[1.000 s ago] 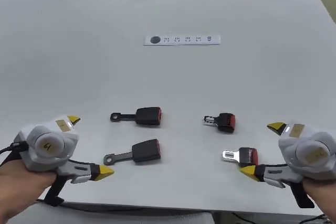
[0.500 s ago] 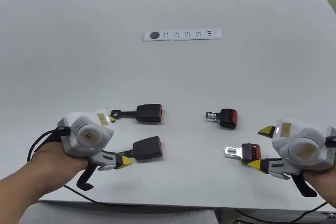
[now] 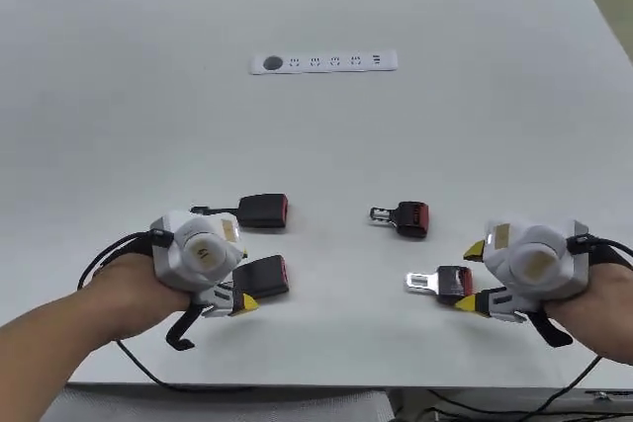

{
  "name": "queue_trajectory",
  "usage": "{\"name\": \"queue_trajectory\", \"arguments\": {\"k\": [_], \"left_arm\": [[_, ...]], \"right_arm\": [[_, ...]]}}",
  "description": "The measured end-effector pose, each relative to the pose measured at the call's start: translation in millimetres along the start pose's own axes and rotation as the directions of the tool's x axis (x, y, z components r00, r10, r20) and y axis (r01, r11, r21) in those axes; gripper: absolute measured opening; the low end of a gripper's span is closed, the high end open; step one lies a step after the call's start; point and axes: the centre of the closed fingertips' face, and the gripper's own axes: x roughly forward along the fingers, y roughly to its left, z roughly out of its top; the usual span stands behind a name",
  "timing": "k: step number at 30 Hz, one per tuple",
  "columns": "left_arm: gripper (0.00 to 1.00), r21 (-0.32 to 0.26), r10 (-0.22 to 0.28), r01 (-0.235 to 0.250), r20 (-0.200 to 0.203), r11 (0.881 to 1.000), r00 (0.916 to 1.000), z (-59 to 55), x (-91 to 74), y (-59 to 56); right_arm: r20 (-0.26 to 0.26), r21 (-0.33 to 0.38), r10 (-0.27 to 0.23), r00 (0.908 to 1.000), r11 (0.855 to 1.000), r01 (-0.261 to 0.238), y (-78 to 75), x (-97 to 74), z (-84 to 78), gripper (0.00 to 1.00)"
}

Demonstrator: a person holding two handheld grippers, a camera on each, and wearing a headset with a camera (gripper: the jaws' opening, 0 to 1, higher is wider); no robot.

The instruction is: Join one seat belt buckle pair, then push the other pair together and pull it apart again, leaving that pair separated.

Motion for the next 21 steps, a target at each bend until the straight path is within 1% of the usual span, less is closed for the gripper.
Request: {"name": "queue_trajectory", "arguments": {"k": [1,4,6,8,11,12,13,14,15,17,19,20,21], "left_arm": [[0.44,0.007,-0.004,0.004,-0.003,1.000,1.0000,0.0,1.3,0.0],[0.42,0.079,-0.032,0.034,-0.029,0.996,0.9991,-3.0,4.6,-2.5],[0.40,0.079,-0.033,0.036,-0.041,0.996,0.9986,-4.8,6.9,-1.2],[0.40,0.084,-0.032,0.036,-0.044,0.996,0.9985,-4.9,7.6,0.3],[0.35,0.102,-0.044,0.049,-0.056,0.994,0.9975,-6.4,9.1,-0.2],[0.34,0.118,-0.039,0.046,-0.056,0.992,0.9976,-6.3,9.3,1.1],[0.32,0.122,-0.038,0.045,-0.055,0.991,0.9977,-6.1,8.9,2.4],[0.32,0.102,-0.058,0.065,-0.064,0.993,0.9962,-7.2,8.5,1.0],[0.32,0.118,-0.059,0.066,-0.064,0.991,0.9962,-6.0,8.9,2.7],[0.32,0.140,-0.069,0.078,-0.066,0.987,0.9954,-5.3,9.7,0.9],[0.32,0.195,-0.074,0.089,-0.084,0.977,0.9937,-6.7,10.9,0.8],[0.32,0.228,-0.075,0.094,-0.090,0.969,0.9931,-6.8,11.7,0.3],[0.32,0.248,-0.071,0.093,-0.098,0.964,0.9926,-7.6,12.1,-0.4]], "right_arm": [[-0.006,-0.001,0.009,0.9999,1.000,-0.009,0.8,2.3,-1.0,0.38],[-0.016,0.003,0.027,0.9995,1.000,-0.027,0.3,9.0,-4.8,0.37],[-0.012,0.015,0.033,0.9994,0.999,-0.033,-0.8,11.4,-3.8,0.37],[-0.017,0.009,0.044,0.9989,0.999,-0.044,0.1,14.2,-3.6,0.36],[-0.042,-0.004,0.053,0.9977,0.999,-0.053,1.3,16.8,-5.4,0.36],[-0.049,-0.003,0.050,0.9976,0.999,-0.050,0.2,18.0,-5.9,0.36],[-0.052,-0.003,0.050,0.9974,0.999,-0.050,0.1,18.2,-6.0,0.36],[-0.056,0.005,0.052,0.9971,0.999,-0.052,0.5,19.5,-5.5,0.35],[-0.060,-0.004,0.053,0.9968,0.999,-0.053,1.1,20.0,-5.6,0.35],[-0.058,-0.007,0.055,0.9968,0.998,-0.056,0.2,20.4,-5.1,0.35],[-0.060,-0.012,0.065,0.9961,0.998,-0.066,0.6,20.8,-5.4,0.34],[-0.060,-0.016,0.067,0.9959,0.998,-0.068,0.0,21.1,-5.6,0.34],[-0.059,-0.016,0.068,0.9960,0.997,-0.069,-0.3,21.8,-5.6,0.34]]}}
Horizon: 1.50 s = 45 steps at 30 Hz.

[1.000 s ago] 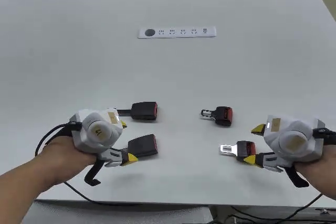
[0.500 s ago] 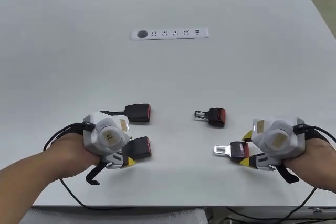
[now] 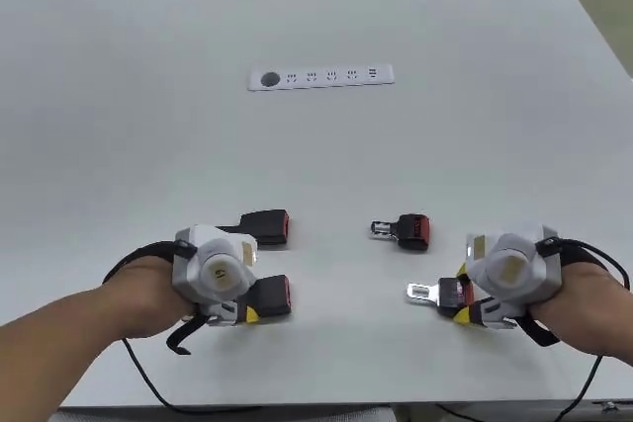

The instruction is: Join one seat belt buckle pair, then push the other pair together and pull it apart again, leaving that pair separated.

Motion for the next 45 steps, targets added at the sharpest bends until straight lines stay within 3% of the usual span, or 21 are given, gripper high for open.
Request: {"name": "queue_trajectory", "arguments": {"k": [3,7,12,27,33,45], "left_arm": [[0.32,0.039,0.006,-0.005,-0.030,0.999,0.9995,-1.6,2.8,-1.8],[0.33,0.040,0.005,-0.003,-0.042,0.999,0.9991,-3.0,6.8,-0.4],[0.32,0.024,-0.004,0.004,-0.024,1.000,0.9997,-4.1,6.9,-0.5],[0.32,0.005,-0.025,0.025,-0.021,1.000,0.9995,-3.3,7.9,-0.6],[0.33,0.004,-0.028,0.028,-0.021,1.000,0.9994,-3.2,7.9,-0.5],[0.33,0.001,-0.039,0.039,-0.026,0.999,0.9989,-3.4,8.6,-0.7]], "right_arm": [[-0.007,-0.023,0.008,0.9999,1.000,-0.008,0.9,1.4,-1.2,0.34],[-0.009,-0.051,0.030,0.9995,0.998,-0.030,1.9,3.1,-1.1,0.34],[-0.003,-0.045,0.057,0.9984,0.997,-0.057,1.8,4.8,-1.6,0.35],[-0.012,-0.018,0.034,0.9993,0.999,-0.034,-0.9,10.9,12.6,0.35],[0.006,-0.019,0.035,0.9994,0.999,-0.035,3.5,16.1,25.6,0.35],[0.077,-0.042,0.046,0.9959,0.998,-0.043,14.1,37.5,77.0,0.35]]}}
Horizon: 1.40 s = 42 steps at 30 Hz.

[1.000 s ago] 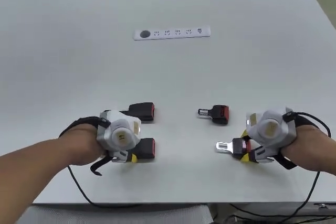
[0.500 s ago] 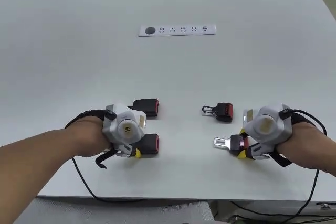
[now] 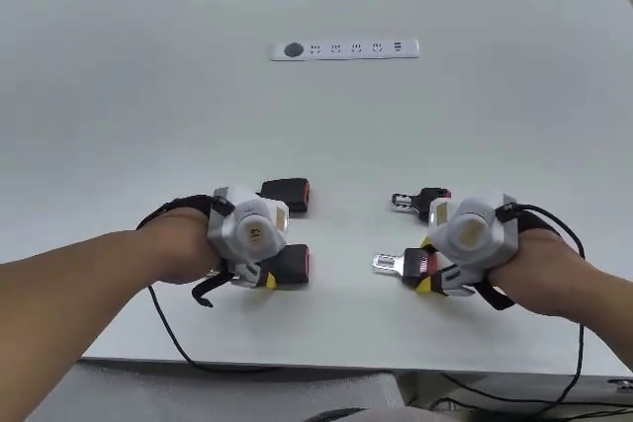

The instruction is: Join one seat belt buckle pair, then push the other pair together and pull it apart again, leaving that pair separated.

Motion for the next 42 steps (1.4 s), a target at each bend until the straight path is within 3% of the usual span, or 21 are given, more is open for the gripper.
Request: {"name": "queue_trajectory", "arguments": {"k": [13,19,27,35,42], "left_arm": [[0.33,0.000,-0.012,0.012,-0.002,1.000,0.9999,-0.4,1.1,0.3],[0.33,-0.001,-0.020,0.020,-0.008,1.000,0.9998,-0.4,1.4,-0.7],[0.33,0.002,-0.024,0.024,-0.008,1.000,0.9997,0.0,0.9,-1.2],[0.33,0.003,-0.025,0.025,-0.008,1.000,0.9997,0.1,1.0,-1.1],[0.33,0.004,-0.023,0.023,-0.009,1.000,0.9997,0.3,1.4,-0.8]], "right_arm": [[0.048,-0.046,0.030,0.9984,0.999,-0.028,9.6,29.7,55.7,0.35],[0.059,-0.053,0.041,0.9974,0.998,-0.038,9.1,38.0,71.3,0.35],[0.042,-0.054,0.032,0.9986,0.998,-0.030,9.7,38.2,73.3,0.35],[0.049,-0.060,0.028,0.9984,0.998,-0.025,10.3,38.3,75.3,0.35],[0.074,-0.072,0.035,0.9967,0.997,-0.029,14.7,43.5,86.3,0.35]]}}
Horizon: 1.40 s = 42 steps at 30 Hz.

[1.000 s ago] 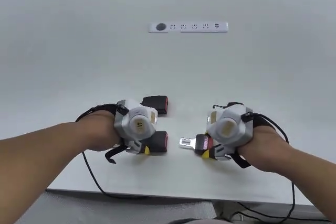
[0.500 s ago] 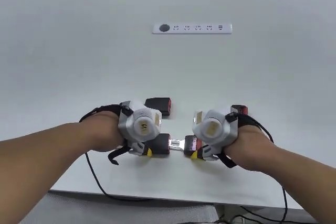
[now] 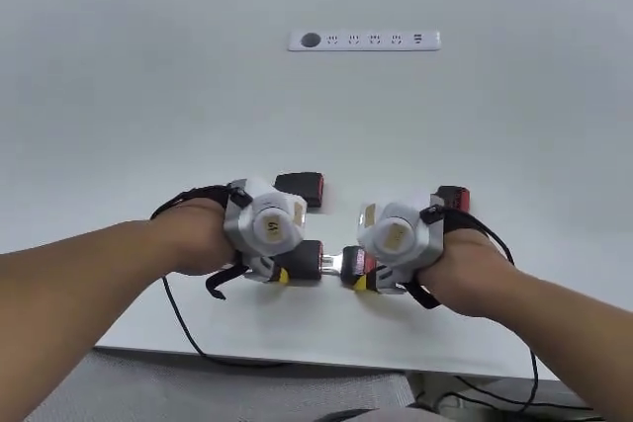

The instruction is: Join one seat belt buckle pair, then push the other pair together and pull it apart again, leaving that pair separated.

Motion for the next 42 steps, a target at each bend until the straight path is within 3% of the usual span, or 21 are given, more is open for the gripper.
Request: {"name": "queue_trajectory", "arguments": {"k": [8,13,21,26,42], "left_arm": [[0.33,-0.004,-0.007,0.007,0.013,1.000,0.9999,-0.3,-0.1,0.4],[0.32,0.022,-0.006,0.006,-0.007,1.000,1.0000,0.8,0.7,-0.8],[0.32,0.040,-0.009,0.009,-0.003,0.999,1.0000,0.4,0.3,-1.4],[0.32,0.054,-0.016,0.016,-0.004,0.998,0.9999,0.8,1.0,-1.9],[0.32,0.082,-0.028,0.028,-0.011,0.996,0.9996,0.7,1.7,-1.8]], "right_arm": [[0.015,0.002,0.014,0.9998,1.000,-0.014,-1.3,1.4,0.6,0.33],[0.002,-0.023,0.020,0.9998,1.000,-0.020,-0.9,1.9,3.3,0.32],[0.022,0.006,0.009,0.9997,1.000,-0.009,0.7,3.1,5.2,0.32],[0.017,0.003,-0.001,0.9998,1.000,0.001,3.5,8.0,13.0,0.32],[0.000,0.020,-0.016,0.9999,1.000,0.016,2.5,10.9,15.8,0.31]]}}
